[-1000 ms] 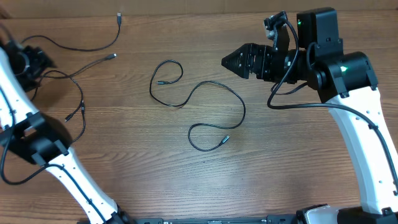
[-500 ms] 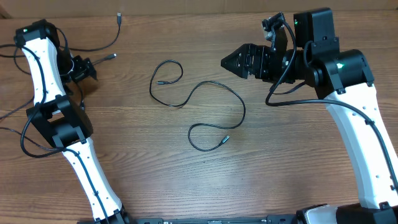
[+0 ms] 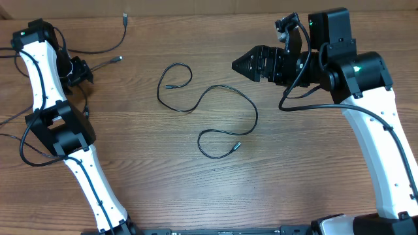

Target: Untangle cables

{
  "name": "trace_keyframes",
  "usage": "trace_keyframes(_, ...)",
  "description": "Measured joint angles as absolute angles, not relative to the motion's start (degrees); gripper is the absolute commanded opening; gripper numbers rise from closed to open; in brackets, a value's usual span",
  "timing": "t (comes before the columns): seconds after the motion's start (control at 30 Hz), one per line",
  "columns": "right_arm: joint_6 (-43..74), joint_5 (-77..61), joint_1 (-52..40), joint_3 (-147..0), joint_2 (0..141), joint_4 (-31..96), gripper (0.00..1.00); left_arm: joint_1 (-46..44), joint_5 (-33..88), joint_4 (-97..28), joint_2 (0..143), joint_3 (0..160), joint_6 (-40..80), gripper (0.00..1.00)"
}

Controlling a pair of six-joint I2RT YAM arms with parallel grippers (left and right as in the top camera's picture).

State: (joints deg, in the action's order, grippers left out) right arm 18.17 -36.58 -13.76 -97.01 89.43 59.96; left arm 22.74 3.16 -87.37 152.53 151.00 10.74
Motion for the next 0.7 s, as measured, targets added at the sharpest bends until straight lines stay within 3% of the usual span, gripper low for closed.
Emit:
trace_keyframes(0.23, 18.17, -36.56, -13.76, -97.01, 89.43, 59.94, 1.00, 22.74, 3.09, -86.48, 152.53, 149.77, 10.70, 0.69)
trace_keyframes(0.33, 18.15, -36.58, -13.76, -97.01, 89.43, 59.92, 1.00, 22.74, 3.09, -85.86, 152.53, 149.27, 10.57, 0.54)
trace_keyframes(0.7, 18.15, -36.58, -13.76, -97.01, 89.43, 59.94, 1.00, 22.74, 2.90, -85.52, 152.53, 149.14, 10.48, 0.49)
